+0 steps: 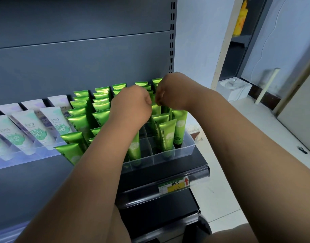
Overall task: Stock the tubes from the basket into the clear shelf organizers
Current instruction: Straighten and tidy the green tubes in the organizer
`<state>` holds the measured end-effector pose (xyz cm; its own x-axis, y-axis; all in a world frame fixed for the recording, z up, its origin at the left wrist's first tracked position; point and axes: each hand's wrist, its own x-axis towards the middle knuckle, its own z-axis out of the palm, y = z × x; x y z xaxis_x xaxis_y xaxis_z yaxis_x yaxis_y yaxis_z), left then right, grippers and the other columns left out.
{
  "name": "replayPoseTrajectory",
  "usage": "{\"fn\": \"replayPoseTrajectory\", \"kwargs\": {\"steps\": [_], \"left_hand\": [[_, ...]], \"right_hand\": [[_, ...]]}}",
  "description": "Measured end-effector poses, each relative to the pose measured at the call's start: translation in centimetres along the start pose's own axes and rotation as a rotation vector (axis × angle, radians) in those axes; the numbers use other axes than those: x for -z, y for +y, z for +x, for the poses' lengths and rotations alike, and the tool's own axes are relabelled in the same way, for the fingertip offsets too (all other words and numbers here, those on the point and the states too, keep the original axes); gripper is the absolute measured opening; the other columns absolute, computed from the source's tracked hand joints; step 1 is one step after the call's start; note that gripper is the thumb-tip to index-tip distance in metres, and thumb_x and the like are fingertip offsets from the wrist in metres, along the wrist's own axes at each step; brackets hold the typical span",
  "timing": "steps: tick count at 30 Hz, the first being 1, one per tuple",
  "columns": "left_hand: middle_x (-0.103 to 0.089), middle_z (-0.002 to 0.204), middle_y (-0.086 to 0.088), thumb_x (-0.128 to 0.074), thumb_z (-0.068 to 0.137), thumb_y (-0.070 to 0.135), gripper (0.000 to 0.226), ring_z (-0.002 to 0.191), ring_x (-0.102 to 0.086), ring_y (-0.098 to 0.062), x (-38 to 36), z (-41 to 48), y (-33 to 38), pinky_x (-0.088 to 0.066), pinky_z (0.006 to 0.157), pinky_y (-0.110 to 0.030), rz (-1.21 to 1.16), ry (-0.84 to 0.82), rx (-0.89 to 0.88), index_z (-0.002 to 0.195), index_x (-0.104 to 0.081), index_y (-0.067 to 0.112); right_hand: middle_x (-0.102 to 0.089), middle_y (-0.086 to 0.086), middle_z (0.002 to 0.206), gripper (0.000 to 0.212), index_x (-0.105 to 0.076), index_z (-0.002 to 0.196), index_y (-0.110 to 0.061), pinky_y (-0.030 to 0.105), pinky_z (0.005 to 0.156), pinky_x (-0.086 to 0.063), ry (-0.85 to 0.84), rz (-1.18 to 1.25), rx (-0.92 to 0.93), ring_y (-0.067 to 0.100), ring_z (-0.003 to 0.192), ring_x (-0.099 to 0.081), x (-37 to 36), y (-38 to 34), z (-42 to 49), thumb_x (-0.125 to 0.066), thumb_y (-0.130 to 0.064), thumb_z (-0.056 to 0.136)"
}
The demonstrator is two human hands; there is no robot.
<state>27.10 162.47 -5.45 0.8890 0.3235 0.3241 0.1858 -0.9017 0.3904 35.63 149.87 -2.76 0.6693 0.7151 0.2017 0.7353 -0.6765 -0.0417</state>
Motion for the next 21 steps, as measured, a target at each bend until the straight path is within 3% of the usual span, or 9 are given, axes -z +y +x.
{"fn": "replayPoseTrajectory", "kwargs": {"steps": [10, 21], "left_hand": [[-0.075, 0.091, 0.007, -0.067, 0.087, 0.018, 0.017, 0.088, -0.069, -0.02, -0.3, -0.1, 0.0, -0.059, 0.086, -0.041, -0.082, -0.043, 0.0, 0.084, -0.077, 0.031], [-0.075, 0.09, 0.009, -0.07, 0.085, 0.013, 0.028, 0.087, -0.069, -0.018, 0.4, -0.2, 0.2, -0.059, 0.086, -0.04, -0.131, -0.084, -0.005, 0.07, -0.071, 0.036]], "right_hand": [[-0.074, 0.006, 0.095, 0.024, -0.078, 0.093, -0.012, 0.039, 0.085, -0.056, -0.04, -0.122, 0.038, 0.027, 0.092, -0.067, 0.6, 0.3, -0.7, -0.056, -0.018, 0.087], [-0.074, 0.009, 0.093, 0.023, -0.078, 0.087, -0.011, 0.043, 0.084, -0.058, -0.065, 0.006, -0.034, 0.029, 0.092, -0.068, 1.0, 1.2, -1.2, -0.056, -0.019, 0.082]]}}
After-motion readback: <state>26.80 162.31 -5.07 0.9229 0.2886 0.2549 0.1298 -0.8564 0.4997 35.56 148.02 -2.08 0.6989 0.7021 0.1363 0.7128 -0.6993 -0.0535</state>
